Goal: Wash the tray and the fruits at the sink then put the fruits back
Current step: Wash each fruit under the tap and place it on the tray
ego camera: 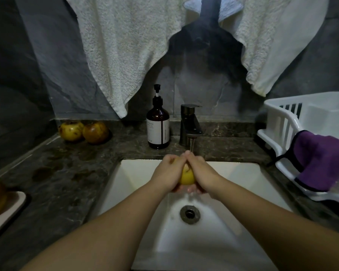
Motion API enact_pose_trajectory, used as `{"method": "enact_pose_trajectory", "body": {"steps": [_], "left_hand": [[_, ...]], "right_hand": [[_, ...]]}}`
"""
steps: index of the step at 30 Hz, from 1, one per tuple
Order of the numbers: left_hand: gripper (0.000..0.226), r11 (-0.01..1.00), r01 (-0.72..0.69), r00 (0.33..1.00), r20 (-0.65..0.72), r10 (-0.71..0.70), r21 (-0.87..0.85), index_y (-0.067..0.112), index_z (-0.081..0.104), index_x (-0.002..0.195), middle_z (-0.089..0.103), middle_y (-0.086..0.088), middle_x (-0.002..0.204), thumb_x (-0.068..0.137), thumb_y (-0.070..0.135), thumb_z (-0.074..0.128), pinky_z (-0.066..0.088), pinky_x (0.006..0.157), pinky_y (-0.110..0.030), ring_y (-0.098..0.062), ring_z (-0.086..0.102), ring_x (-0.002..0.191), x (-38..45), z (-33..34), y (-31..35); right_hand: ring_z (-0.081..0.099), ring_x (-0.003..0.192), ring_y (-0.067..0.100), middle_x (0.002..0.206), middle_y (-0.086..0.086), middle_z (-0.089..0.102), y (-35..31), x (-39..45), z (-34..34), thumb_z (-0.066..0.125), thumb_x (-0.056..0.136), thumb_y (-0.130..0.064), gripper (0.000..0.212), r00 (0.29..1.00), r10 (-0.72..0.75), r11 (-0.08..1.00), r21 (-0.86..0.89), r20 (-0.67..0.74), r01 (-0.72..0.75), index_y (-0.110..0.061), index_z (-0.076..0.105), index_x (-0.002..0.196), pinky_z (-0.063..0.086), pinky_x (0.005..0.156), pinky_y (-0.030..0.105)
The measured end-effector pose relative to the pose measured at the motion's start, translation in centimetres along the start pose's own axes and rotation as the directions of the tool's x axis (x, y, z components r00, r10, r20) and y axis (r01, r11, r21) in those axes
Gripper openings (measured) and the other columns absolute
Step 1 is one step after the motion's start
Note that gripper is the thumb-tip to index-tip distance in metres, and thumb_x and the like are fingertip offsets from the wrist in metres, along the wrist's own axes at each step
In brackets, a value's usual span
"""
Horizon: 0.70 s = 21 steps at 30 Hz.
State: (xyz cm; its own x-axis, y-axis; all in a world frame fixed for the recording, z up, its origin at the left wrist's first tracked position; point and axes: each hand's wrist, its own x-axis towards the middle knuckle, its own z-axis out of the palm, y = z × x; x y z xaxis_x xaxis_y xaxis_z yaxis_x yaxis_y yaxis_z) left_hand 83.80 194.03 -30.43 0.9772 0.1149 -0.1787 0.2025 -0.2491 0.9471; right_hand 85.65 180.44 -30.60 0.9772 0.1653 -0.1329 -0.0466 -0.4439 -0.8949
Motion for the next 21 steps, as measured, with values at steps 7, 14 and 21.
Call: {"method": "enact_pose_trajectory", "body": {"steps": [7, 14, 21], "left_hand": [[0.049, 0.998, -0.054, 0.999, -0.002, 0.054, -0.012, 0.035, 0.064, 0.117, 0.075, -0.003, 0.107, 0.096, 0.075, 0.045, 0.060, 0.092, -0.048, -0.023, 0.072, 0.098, -0.1, 0.1, 0.2], [0.072, 0.924, 0.340, 0.913, 0.299, -0.279, -0.176, 0.021, 0.068, 0.125, 0.075, -0.011, 0.089, 0.094, 0.081, 0.041, 0.056, 0.052, -0.027, -0.018, 0.072, 0.063, -1.0, -0.6, 0.5], [0.059, 0.848, 0.383, 0.910, 0.310, -0.277, -0.367, 0.012, 0.071, 0.116, 0.076, -0.018, 0.094, 0.101, 0.064, 0.047, 0.065, 0.061, -0.035, -0.027, 0.074, 0.072, -1.1, -0.6, 1.0]], "right_hand": [[0.070, 0.085, 0.017, 0.105, 0.004, 0.070, -0.1, 0.3, 0.0, 0.032, 0.101, -0.069, 0.044, 0.999, 0.028, 0.991, 0.129, 0.027, -0.031, -0.035, 0.053, 0.120, 0.049, 0.061, 0.028], [0.060, 0.107, 0.010, 0.120, -0.011, 0.059, 0.9, 0.0, -1.6, 0.068, 0.086, -0.062, 0.053, 0.968, -0.247, 0.937, -0.242, 0.046, 0.251, -0.044, 0.050, 0.132, 0.057, 0.091, 0.037], [0.060, 0.107, 0.004, 0.126, -0.010, 0.057, 0.9, -0.4, -3.4, 0.080, 0.079, -0.055, 0.054, 0.943, -0.334, 0.921, -0.211, 0.002, 0.327, -0.046, 0.052, 0.124, 0.055, 0.084, 0.023]]}}
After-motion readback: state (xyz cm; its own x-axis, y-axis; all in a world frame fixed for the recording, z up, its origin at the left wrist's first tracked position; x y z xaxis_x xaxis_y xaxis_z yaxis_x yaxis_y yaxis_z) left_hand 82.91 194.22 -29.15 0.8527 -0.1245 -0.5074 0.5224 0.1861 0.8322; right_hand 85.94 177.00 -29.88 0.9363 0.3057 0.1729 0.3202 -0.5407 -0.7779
